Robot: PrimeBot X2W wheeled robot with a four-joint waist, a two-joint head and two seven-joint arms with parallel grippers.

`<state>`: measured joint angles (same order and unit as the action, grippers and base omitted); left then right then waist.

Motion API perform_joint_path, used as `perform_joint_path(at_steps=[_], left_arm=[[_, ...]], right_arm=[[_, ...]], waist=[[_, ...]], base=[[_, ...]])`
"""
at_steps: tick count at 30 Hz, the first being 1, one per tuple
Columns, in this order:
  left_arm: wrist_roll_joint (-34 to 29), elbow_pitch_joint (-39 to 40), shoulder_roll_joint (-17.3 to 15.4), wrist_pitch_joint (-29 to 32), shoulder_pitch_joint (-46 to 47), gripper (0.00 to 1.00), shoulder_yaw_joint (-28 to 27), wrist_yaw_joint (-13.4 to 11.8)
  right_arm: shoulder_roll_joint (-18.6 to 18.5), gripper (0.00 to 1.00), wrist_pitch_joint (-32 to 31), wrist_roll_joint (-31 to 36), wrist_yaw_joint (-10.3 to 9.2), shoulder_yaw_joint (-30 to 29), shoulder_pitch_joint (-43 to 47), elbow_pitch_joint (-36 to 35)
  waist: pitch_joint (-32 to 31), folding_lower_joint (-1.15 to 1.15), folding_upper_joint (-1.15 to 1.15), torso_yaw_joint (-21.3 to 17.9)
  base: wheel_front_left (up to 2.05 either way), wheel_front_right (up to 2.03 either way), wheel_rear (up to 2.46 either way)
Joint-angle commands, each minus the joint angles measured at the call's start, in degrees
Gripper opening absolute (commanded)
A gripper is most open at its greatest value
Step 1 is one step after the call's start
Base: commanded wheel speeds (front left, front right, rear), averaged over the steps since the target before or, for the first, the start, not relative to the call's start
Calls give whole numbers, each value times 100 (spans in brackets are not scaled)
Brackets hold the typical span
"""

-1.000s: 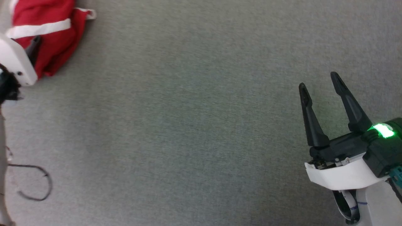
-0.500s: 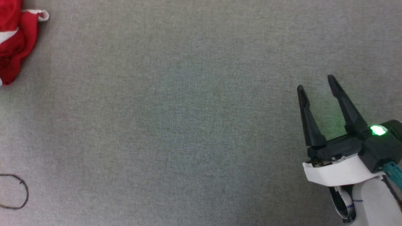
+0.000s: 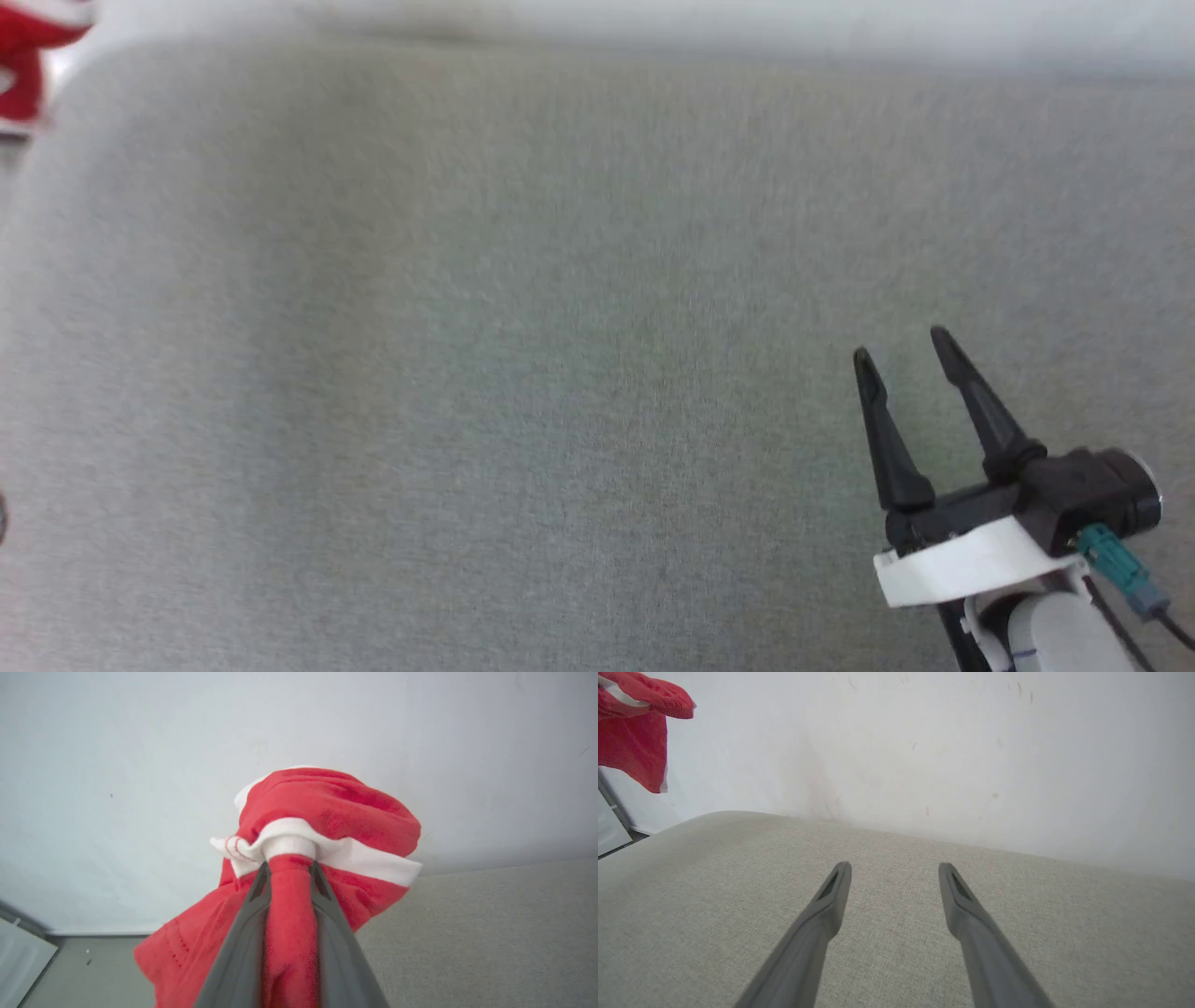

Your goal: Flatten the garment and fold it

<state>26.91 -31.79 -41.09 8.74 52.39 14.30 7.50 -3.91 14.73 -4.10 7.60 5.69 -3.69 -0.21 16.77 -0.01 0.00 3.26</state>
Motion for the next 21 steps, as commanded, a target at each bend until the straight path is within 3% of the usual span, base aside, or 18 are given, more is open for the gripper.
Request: perform_joint_path(at_steps=[1, 6, 12, 17, 21], left_arm=[[-87, 169, 77, -127, 70, 0, 104, -1], [-177, 1076, 731, -465, -255, 0, 568, -78], [-197, 1827, 1826, -626, -1235, 0, 1281, -444], [-83, 1446, 2629, -1075, -2017, 0, 1760, -547], [-182, 811, 3038, -1390, -2376, 0, 2254, -395]], right_arm=[[30, 100, 27, -38, -11, -31, 74, 27], [88, 100, 27, -93, -11, -142, 292, 116], [100, 100, 27, -265, -11, -139, 350, 98], [101, 100, 25, -329, -11, -159, 274, 120], [102, 100, 9, -334, -11, -220, 269, 167]], waist=[[-946, 1, 0, 59], [-1336, 1, 0, -105], [-1367, 1, 0, -534], [-1202, 1, 0, -1042], [-1015, 1, 0, -1288]], base=[[0, 0, 0], [0, 0, 0], [0, 0, 0], [0, 0, 0], [0, 0, 0]])
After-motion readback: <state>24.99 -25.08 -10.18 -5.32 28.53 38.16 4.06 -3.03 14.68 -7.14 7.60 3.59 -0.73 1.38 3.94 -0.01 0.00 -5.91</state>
